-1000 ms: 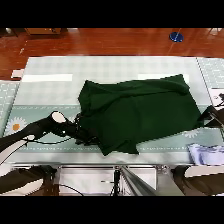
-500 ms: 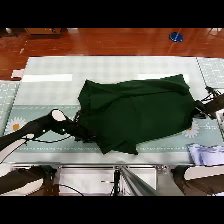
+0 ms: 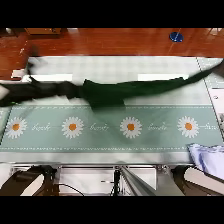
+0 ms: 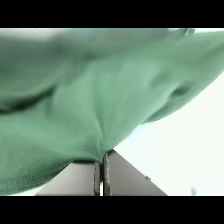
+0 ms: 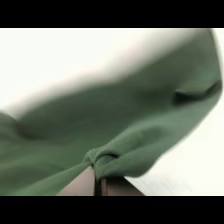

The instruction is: Fold the shirts.

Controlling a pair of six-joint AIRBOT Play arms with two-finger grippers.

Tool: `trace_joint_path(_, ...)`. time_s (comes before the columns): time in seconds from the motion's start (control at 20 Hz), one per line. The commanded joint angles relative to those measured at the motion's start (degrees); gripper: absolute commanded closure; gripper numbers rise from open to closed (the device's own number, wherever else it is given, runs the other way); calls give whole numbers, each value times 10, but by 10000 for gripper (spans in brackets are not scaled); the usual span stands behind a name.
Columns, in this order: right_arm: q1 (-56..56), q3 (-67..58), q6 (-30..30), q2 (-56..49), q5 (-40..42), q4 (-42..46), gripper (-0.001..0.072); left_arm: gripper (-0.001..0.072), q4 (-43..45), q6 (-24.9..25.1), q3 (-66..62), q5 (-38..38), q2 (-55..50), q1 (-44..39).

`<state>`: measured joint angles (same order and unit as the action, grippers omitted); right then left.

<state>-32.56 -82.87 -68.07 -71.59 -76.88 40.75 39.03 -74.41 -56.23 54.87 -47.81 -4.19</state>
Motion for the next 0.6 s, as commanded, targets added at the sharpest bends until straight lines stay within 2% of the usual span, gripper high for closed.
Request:
trace_joint_path(0.0,0,-103,-4,108,67,-166,684,690,24,20,-196,-2,90,102)
trace_joint_path(0.15,0,-209,-63,171,111,-114,684,690,66,19,-383,30,96,160)
trace_joint_path(0.25,0,-277,-103,200,109,-56,684,690,94,12,-480,69,95,185)
trace_joint_path(0.45,0,-349,-159,254,43,56,684,690,170,-68,-619,223,96,193)
trace_joint_path(0.55,0,-349,-163,290,-7,97,684,690,186,-85,-662,294,103,193)
